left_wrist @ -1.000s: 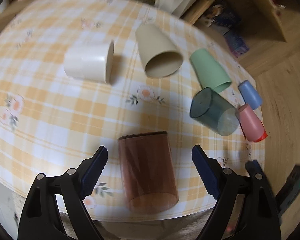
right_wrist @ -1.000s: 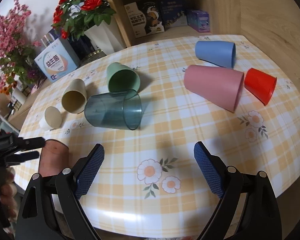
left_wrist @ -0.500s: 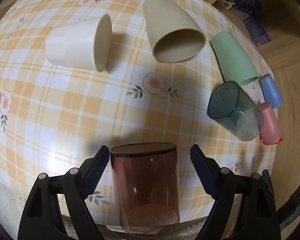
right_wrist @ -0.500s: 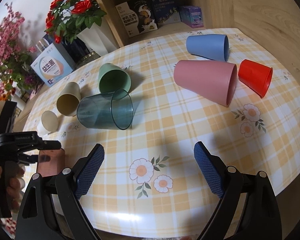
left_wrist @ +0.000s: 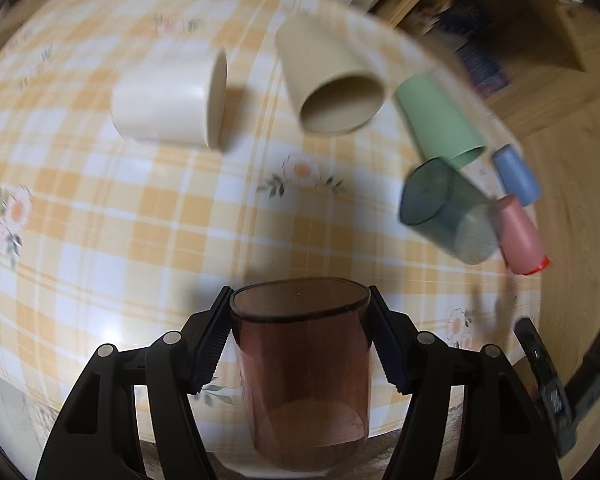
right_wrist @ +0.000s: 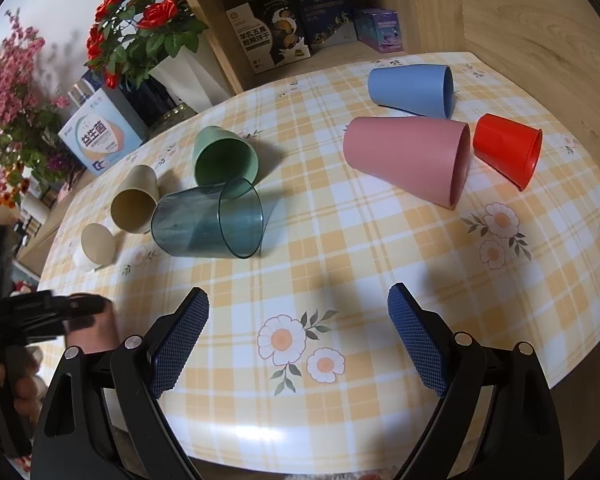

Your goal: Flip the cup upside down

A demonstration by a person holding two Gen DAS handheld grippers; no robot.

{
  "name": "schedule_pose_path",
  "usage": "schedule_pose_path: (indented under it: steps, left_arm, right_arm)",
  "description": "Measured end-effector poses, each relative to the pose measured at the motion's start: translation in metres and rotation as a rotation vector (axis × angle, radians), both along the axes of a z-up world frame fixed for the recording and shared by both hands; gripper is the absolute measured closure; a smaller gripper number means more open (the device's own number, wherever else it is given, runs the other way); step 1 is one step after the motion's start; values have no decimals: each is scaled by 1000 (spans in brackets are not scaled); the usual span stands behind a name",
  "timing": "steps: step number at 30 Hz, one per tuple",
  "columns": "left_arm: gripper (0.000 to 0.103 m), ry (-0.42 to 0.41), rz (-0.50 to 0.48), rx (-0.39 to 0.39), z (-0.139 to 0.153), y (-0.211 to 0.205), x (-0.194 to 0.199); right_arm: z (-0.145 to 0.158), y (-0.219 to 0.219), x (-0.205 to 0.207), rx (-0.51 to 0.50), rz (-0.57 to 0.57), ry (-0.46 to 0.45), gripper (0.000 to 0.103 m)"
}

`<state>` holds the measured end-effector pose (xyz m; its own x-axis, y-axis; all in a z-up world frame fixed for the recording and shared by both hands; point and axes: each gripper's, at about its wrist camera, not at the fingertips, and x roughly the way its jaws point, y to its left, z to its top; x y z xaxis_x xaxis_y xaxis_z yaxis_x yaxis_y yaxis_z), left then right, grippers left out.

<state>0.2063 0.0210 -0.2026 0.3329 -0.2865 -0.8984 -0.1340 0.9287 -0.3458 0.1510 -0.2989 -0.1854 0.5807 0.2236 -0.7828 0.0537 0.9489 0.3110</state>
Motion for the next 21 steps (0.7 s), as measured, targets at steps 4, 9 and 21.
schedule_pose_path:
  steps: [4, 9, 21]
  left_arm:
    - [40, -128, 4, 22, 22, 12, -24]
    - [42, -232, 29, 100, 35, 27, -38]
    - [42, -248, 129, 195, 40, 79, -37]
  right_arm:
    - [-3, 1, 0, 7, -2, 12, 15]
    - [-7, 9, 0, 9, 13, 30, 15]
    - [-6, 11, -2, -4, 6, 32, 15]
